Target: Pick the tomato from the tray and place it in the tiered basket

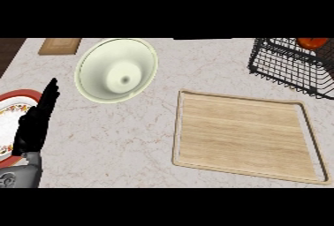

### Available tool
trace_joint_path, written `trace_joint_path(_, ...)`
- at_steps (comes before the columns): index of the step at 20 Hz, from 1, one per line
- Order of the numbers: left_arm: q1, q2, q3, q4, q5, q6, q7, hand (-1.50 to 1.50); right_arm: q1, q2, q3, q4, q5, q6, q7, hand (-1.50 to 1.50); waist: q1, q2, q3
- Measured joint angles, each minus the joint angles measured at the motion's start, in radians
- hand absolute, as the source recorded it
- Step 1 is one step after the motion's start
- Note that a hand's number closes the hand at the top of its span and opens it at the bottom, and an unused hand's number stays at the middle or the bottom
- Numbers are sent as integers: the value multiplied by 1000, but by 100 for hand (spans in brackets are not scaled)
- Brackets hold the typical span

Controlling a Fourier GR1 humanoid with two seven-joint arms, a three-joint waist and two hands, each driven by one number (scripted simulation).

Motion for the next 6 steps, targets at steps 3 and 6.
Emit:
trace_joint_path(3, 20, 10, 15, 4, 2, -2, -11, 0, 105, -23, -41, -103, -67, 60, -13, -150, -17, -5, 0)
trace_joint_path(6, 22, 6, 19, 5, 0, 4, -4, 0, 217, -50, -98, -218, -145, 123, -35, -150, -30, -7, 0)
